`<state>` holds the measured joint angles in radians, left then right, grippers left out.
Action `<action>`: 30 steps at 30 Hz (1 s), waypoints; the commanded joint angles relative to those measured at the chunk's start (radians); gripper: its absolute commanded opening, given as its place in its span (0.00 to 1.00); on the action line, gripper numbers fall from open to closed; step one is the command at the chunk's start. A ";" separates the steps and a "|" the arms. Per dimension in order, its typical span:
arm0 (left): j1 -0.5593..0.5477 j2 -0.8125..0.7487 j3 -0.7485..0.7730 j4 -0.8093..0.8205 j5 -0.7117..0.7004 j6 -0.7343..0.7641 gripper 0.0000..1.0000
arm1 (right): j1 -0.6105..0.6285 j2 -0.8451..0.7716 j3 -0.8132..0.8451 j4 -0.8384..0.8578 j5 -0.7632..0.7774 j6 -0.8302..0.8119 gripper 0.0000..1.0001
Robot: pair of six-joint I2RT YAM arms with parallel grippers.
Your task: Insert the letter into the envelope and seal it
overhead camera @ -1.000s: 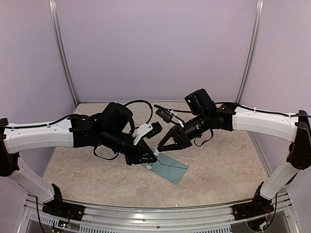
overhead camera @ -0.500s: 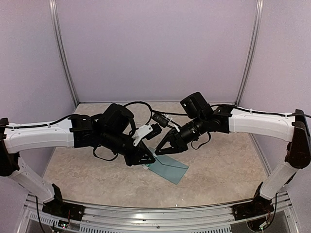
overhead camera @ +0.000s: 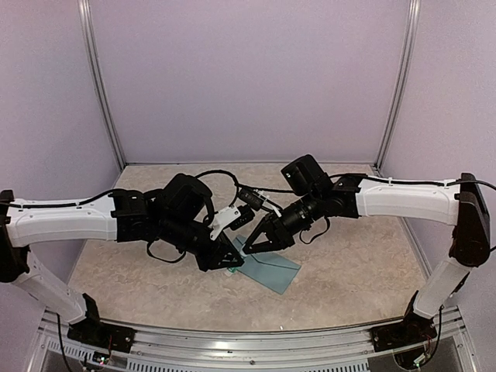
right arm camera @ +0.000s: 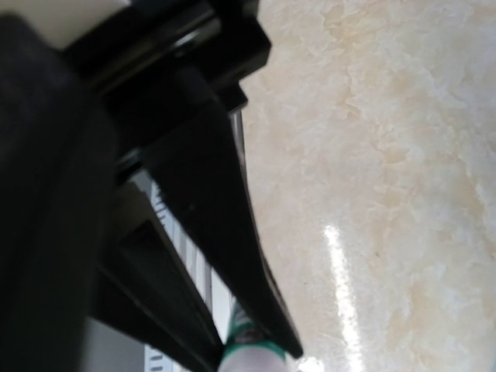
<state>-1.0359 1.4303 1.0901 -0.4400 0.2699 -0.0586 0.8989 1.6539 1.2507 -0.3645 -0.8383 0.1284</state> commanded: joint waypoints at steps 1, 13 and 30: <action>0.023 -0.039 0.031 0.367 -0.080 -0.012 0.00 | 0.097 0.042 -0.052 -0.058 -0.133 0.027 0.08; 0.023 -0.086 -0.033 0.275 -0.091 -0.007 0.65 | -0.038 -0.115 -0.047 -0.200 0.295 0.053 0.07; 0.312 -0.242 -0.250 0.531 -0.072 -0.323 0.90 | -0.165 0.031 0.041 -0.362 0.983 0.090 0.09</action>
<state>-0.7738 1.2282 0.8665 -0.0025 0.1833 -0.2806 0.7559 1.6360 1.2671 -0.7116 0.0319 0.2031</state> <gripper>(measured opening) 0.901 0.161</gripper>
